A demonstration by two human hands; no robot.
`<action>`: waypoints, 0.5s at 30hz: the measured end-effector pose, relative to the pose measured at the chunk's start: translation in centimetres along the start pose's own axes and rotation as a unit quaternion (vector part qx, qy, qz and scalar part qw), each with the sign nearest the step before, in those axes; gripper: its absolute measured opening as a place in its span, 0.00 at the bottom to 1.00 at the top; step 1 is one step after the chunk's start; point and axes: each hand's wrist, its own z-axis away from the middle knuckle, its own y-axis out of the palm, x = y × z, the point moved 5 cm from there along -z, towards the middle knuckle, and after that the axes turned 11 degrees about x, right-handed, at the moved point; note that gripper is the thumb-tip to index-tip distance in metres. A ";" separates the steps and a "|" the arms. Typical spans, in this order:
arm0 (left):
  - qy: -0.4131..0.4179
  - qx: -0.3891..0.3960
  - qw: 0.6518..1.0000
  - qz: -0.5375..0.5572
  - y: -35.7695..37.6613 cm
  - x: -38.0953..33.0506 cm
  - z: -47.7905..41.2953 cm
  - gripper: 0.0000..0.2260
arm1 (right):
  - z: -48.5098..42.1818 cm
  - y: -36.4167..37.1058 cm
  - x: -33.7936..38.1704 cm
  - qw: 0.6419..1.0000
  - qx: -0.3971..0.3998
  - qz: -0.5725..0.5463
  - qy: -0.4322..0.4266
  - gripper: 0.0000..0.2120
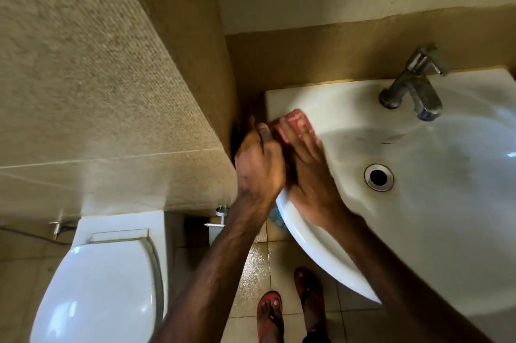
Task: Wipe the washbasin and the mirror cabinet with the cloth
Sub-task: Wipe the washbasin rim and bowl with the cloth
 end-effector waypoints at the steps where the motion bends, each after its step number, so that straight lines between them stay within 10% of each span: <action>1: -0.011 0.010 1.000 -0.001 0.1 0.0 -0.2 0.19 | 1.2 0.2 0.5 0.999 0.023 -0.029 -0.004 0.29; 11: 0.021 0.087 0.994 -0.070 1.6 1.2 -0.5 0.12 | 10.9 -0.1 3.1 0.984 0.153 -0.078 0.052 0.31; 15: 0.035 0.091 0.992 -0.086 1.9 0.9 -0.7 0.14 | 5.2 0.5 1.5 0.980 0.083 -0.155 0.091 0.33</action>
